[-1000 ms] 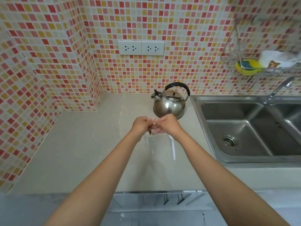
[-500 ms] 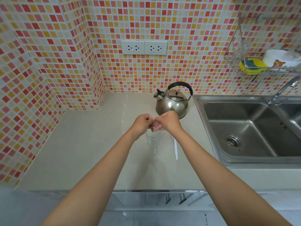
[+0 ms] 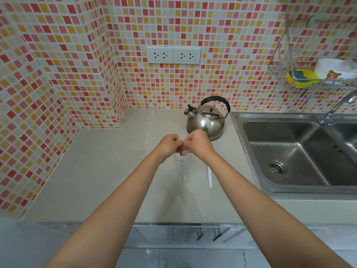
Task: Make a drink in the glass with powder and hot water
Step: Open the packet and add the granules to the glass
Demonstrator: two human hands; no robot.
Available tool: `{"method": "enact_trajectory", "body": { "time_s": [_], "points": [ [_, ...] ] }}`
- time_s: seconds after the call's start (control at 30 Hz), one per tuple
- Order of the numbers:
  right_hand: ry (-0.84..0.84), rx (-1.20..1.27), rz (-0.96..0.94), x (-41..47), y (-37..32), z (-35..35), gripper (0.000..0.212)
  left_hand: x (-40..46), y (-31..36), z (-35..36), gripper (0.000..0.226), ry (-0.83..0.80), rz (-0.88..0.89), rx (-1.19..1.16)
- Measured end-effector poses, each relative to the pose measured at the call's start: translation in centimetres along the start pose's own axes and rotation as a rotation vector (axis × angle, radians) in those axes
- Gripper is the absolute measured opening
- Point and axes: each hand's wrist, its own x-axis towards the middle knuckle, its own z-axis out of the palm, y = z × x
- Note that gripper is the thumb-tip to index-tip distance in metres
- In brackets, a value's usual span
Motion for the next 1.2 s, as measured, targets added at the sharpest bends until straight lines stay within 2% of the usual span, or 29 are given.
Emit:
{"method": "enact_trajectory", "body": {
  "time_s": [0.1, 0.2, 0.3, 0.47, 0.67, 0.77, 0.87, 0.97, 1.03, 1.2],
  "points": [
    [0.034, 0.016, -0.069, -0.5, 0.3, 0.1, 0.023, 0.1, 0.3, -0.3, 0.022, -0.002, -0.019, -0.003],
    [0.088, 0.049, -0.059, -0.3, 0.4, 0.1, 0.022, 0.2, 0.5, -0.5, 0.018, 0.012, -0.052, 0.019],
    [0.051, 0.080, 0.011, 0.2, 0.1, 0.0, 0.025, 0.4, 0.7, -0.8, 0.021, 0.018, -0.079, 0.051],
    [-0.036, 0.036, -0.072, 0.3, 0.2, 0.2, 0.027, 0.7, 1.5, -1.0, 0.020, 0.027, -0.059, 0.094],
    [-0.040, 0.000, -0.033, 1.1, 0.5, 0.3, 0.025, 0.8, 2.3, -0.7, 0.033, 0.098, -0.041, 0.328],
    [-0.031, 0.023, 0.018, 1.4, 0.5, 0.4, 0.022, 1.0, 2.8, -0.6, 0.026, 0.154, -0.051, 0.412],
    [-0.015, 0.041, 0.040, 1.6, 0.4, 0.6, 0.023, 1.1, 3.0, -0.6, 0.015, 0.214, -0.053, 0.395],
    [0.013, 0.032, 0.073, 1.8, 0.5, 0.7, 0.027, 1.1, 2.8, -0.8, 0.019, 0.258, -0.010, 0.333],
    [0.042, 0.036, 0.101, 1.9, 0.5, 0.5, 0.025, 1.2, 2.6, -1.1, 0.017, 0.225, 0.026, 0.410],
    [0.058, 0.048, 0.148, 2.5, 0.4, -0.3, 0.020, 0.9, 1.3, -0.4, 0.037, 0.154, 0.250, 0.608]
  ]
}}
